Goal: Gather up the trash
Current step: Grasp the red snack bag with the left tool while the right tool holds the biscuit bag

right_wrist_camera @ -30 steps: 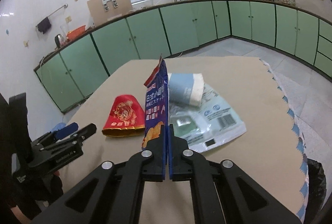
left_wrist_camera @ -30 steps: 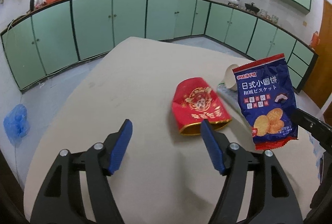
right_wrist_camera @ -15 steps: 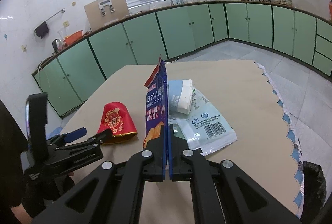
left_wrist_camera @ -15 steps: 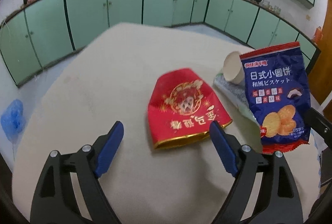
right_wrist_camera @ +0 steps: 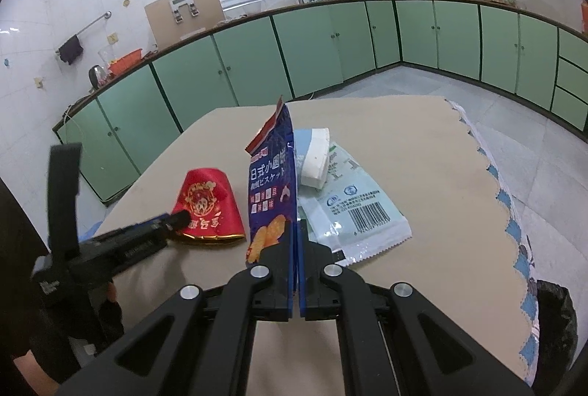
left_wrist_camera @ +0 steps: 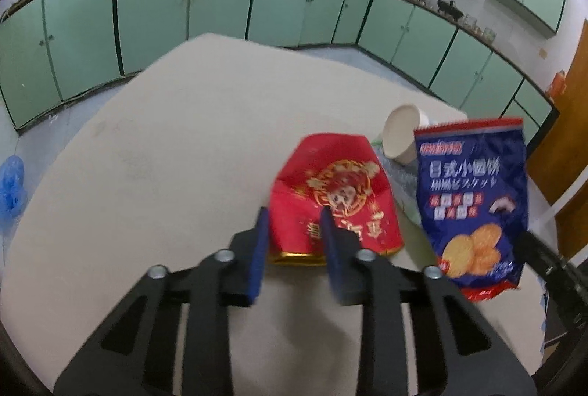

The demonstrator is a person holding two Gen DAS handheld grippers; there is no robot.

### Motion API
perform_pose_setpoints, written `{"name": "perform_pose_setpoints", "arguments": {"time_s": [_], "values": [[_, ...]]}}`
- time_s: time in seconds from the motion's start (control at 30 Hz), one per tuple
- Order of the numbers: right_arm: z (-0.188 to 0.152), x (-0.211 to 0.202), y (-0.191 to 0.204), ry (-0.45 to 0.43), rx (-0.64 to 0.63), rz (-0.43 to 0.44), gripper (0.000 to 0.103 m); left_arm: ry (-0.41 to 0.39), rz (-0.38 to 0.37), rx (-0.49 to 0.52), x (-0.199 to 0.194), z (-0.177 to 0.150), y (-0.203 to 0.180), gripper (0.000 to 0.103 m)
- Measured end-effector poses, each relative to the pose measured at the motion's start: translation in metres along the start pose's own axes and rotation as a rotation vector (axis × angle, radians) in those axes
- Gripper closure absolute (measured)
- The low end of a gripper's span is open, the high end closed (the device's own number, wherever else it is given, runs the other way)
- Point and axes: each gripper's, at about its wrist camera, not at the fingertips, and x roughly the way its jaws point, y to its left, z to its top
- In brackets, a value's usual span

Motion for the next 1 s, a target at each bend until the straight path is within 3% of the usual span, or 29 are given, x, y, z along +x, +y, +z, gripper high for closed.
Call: {"name": "perform_pose_setpoints", "arguments": {"time_s": [0.2,0.33,0.5,0.57,0.73,1.0], "values": [[-0.004,0.003,0.001,0.009,-0.006,-0.001,0.101,0.014,-0.074,0.011,-0.004,-0.001,-0.009,0.083],[-0.007,0.007,-0.001,0.024,0.001,-0.008,0.101,0.044,-0.105,-0.002,0.004,-0.006,-0.009,0.064],[-0.011,0.013,-0.007,0.045,0.008,-0.007,0.101,0.074,-0.170,-0.036,0.011,-0.009,-0.010,0.060],[-0.012,0.014,-0.006,0.048,0.003,-0.007,0.101,0.084,-0.183,-0.044,0.014,-0.010,-0.012,0.063],[-0.013,0.014,-0.004,0.049,-0.002,-0.001,0.101,0.077,-0.199,-0.069,0.011,-0.016,-0.009,0.087],[-0.007,-0.001,-0.015,0.009,0.025,-0.004,0.101,0.005,-0.192,-0.047,-0.011,-0.012,-0.014,0.096]]}}
